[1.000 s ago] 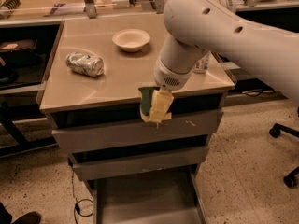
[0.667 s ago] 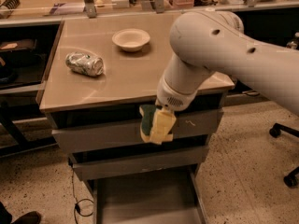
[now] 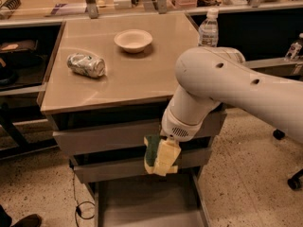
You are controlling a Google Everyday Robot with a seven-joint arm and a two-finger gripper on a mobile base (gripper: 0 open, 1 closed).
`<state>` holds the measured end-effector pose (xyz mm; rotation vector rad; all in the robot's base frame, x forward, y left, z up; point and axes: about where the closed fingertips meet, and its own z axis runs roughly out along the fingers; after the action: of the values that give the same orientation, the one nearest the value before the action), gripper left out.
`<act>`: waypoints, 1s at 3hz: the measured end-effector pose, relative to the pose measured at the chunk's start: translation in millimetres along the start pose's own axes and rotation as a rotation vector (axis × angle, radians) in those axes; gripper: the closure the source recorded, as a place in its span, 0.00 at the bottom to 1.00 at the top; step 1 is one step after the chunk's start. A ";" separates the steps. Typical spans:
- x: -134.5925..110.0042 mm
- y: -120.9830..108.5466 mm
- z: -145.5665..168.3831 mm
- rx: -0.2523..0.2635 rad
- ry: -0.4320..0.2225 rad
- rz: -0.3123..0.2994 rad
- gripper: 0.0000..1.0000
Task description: Place sponge into bottom drawer
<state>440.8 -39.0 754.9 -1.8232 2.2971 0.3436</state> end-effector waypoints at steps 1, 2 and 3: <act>15.2 16.6 38.6 -0.059 -0.018 0.070 1.00; 45.7 39.1 106.2 -0.156 -0.049 0.201 1.00; 75.4 60.0 178.7 -0.275 -0.047 0.311 1.00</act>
Offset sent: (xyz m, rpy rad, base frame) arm -0.0805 -0.0073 -0.2102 0.1587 0.3592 -0.2844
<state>366.0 -43.4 566.3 -1.5369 2.6074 0.7755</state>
